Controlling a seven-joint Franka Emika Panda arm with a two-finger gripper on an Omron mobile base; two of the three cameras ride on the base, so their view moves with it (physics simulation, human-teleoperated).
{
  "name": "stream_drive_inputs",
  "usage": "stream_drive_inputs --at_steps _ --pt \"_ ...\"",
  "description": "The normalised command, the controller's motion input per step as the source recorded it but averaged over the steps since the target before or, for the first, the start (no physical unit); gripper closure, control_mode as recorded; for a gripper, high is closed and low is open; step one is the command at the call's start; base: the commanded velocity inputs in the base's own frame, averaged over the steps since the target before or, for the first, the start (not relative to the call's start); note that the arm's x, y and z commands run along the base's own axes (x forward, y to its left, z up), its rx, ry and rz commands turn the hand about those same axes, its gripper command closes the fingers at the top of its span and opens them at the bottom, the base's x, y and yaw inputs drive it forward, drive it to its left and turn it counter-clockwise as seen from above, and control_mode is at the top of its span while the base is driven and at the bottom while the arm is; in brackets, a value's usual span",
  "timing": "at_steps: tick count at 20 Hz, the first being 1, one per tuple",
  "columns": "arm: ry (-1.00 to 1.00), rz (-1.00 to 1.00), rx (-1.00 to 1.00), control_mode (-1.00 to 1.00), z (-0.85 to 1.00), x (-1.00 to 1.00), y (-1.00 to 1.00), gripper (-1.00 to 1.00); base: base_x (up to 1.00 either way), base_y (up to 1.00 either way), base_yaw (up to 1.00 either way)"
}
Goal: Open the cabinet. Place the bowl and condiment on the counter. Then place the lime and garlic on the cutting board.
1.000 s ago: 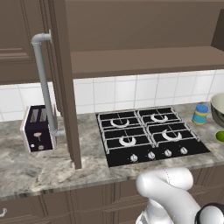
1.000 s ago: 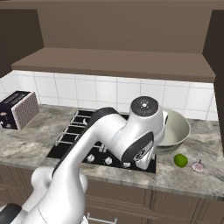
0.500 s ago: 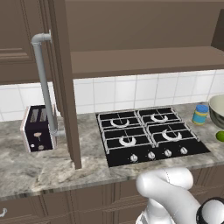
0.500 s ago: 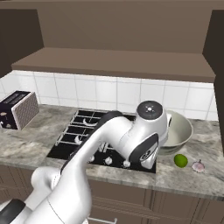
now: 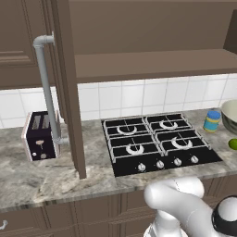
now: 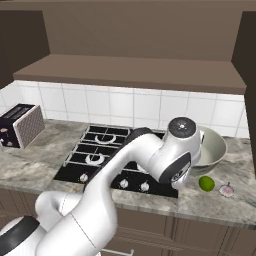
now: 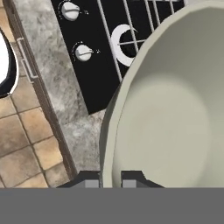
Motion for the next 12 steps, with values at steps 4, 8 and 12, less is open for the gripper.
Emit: stream_drive_inputs --at_steps 4,8,12 --pt "0.0 0.0 0.0 -1.0 -0.05 0.16 -0.32 1.0 0.0 0.0 0.0" --pt "0.0 0.0 0.0 -1.0 -0.06 0.22 -0.31 1.0 0.0 0.0 0.0" --pt "0.0 0.0 0.0 -1.0 -0.09 0.31 -0.12 1.0 0.0 0.0 0.0"
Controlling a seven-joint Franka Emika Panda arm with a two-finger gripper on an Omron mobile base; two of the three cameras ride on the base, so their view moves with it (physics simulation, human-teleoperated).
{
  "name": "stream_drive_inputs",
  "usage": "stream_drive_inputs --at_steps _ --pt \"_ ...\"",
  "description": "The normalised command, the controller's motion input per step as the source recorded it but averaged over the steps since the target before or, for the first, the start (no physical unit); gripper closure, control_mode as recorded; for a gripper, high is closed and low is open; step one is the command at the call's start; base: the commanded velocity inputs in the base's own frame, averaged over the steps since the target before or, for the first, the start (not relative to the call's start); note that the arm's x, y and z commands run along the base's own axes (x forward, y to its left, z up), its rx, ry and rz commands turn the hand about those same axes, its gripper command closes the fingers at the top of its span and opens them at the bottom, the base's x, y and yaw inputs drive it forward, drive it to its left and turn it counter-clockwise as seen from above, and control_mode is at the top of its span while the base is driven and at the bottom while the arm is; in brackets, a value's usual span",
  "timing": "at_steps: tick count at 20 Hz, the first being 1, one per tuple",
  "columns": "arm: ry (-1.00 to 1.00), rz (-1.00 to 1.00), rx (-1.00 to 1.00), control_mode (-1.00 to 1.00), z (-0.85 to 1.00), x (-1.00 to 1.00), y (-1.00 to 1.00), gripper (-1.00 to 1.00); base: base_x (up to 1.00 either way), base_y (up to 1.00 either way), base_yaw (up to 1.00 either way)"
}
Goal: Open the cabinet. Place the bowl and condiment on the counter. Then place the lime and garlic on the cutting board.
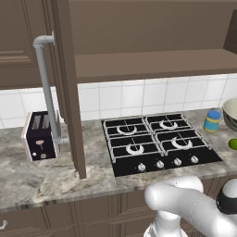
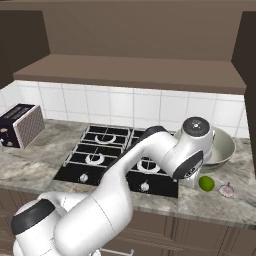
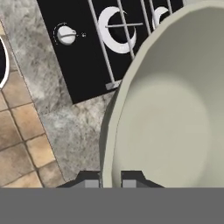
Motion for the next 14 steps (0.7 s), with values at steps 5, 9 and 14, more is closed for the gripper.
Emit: stream_drive_inputs --at_steps 5,9,14 --pt "0.0 0.0 0.0 -1.0 -0.15 0.33 -0.15 1.0 0.0 0.0 0.0" --pt "0.0 0.0 0.0 -1.0 -0.06 0.17 -0.28 1.0 0.0 0.0 0.0" --pt "0.0 0.0 0.0 -1.0 0.0 0.01 -0.32 1.0 0.0 0.0 0.0"
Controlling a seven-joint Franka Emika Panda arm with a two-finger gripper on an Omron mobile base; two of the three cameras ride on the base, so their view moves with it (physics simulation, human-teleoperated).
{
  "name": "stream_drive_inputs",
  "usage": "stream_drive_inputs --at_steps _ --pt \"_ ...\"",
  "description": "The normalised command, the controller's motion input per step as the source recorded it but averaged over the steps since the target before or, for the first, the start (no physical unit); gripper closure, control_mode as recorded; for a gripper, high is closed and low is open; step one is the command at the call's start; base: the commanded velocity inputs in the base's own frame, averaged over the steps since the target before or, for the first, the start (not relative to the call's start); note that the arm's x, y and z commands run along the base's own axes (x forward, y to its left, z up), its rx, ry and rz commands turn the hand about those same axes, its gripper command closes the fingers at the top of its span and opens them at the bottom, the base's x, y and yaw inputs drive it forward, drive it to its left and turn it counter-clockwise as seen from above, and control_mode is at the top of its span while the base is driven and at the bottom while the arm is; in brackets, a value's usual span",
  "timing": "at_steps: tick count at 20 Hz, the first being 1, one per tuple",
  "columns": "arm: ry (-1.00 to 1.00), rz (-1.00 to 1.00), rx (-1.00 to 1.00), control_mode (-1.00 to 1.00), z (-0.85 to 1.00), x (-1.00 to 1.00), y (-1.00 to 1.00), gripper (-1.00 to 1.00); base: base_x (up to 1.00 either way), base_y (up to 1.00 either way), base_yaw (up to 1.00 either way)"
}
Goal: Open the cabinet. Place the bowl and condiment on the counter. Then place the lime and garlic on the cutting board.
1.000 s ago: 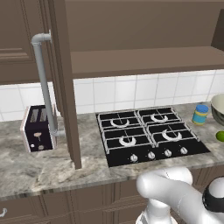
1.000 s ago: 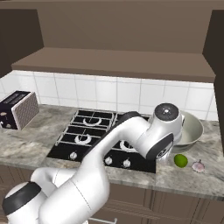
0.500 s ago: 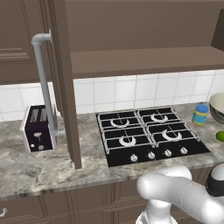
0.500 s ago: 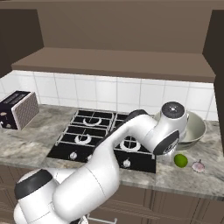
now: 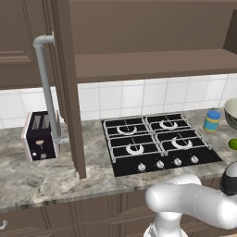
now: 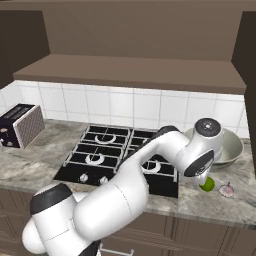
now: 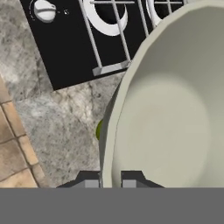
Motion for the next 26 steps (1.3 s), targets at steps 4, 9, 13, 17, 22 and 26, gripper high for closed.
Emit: stream_drive_inputs --at_steps 4,9,13,17,22,26 --pt "0.0 0.0 0.0 -1.0 0.0 0.0 -0.28 1.0 0.0 0.0 0.0" --pt "0.0 0.0 0.0 -1.0 0.0 0.02 -0.21 1.0 0.0 0.0 0.0" --pt "0.0 0.0 0.0 -1.0 -0.01 0.14 -0.15 1.0 0.0 0.0 0.0" --pt "0.0 0.0 0.0 -1.0 -0.04 0.11 -0.22 1.0 0.0 0.0 0.0" --pt "0.0 0.0 0.0 -1.0 -0.06 0.15 -0.12 1.0 0.0 0.0 0.0" --pt "0.0 0.0 0.0 -1.0 -0.08 0.26 0.0 1.0 0.0 0.0 0.0"
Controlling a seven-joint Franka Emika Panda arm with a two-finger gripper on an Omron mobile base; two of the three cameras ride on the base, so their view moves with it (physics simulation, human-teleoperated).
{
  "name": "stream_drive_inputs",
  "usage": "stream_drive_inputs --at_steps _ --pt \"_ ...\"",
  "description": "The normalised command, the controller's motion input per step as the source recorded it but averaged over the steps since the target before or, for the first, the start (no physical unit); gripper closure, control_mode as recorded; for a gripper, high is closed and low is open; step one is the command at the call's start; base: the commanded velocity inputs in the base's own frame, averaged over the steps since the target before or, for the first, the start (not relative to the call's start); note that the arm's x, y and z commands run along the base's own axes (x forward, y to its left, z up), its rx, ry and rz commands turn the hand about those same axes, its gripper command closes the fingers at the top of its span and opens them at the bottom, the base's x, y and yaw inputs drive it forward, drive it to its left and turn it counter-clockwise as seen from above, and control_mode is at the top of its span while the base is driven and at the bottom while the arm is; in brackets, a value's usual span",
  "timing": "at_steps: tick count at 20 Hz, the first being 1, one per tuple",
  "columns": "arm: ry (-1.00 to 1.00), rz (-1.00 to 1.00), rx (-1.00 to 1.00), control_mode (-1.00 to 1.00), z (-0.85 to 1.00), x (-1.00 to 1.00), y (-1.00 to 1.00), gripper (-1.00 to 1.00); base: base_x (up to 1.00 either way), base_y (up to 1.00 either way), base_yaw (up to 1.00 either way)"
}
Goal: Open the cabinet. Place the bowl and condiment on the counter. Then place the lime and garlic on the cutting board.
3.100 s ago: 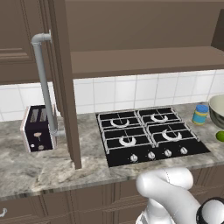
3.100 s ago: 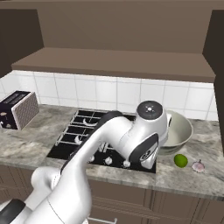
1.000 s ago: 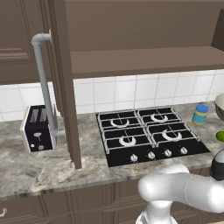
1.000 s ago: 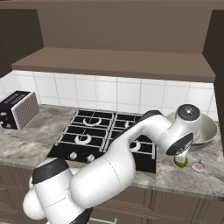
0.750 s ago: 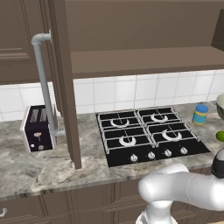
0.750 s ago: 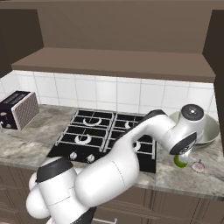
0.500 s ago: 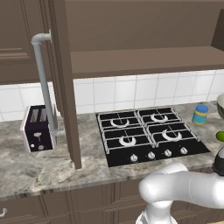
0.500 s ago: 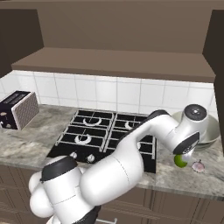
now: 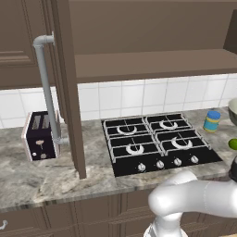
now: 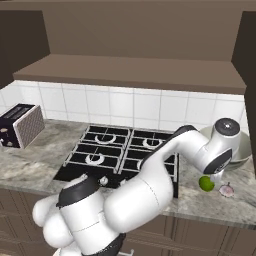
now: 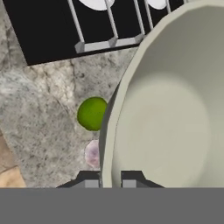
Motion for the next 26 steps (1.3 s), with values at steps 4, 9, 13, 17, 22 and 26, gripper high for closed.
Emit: stream_drive_inputs --at_steps 4,9,13,17,22,26 --pt "0.0 0.0 0.0 -1.0 -0.08 0.17 -0.14 1.0 0.0 0.0 0.0" --pt "0.0 0.0 0.0 -1.0 -0.09 0.1 -0.24 1.0 0.0 0.0 0.0" --pt "0.0 0.0 0.0 -1.0 -0.09 0.12 -0.24 1.0 0.0 0.0 0.0" --pt "0.0 0.0 0.0 -1.0 -0.14 0.17 -0.13 1.0 0.0 0.0 0.0" --pt "0.0 0.0 0.0 -1.0 -0.15 0.22 -0.1 1.0 0.0 0.0 0.0" --pt "0.0 0.0 0.0 -1.0 -0.15 0.21 -0.2 1.0 0.0 0.0 0.0"
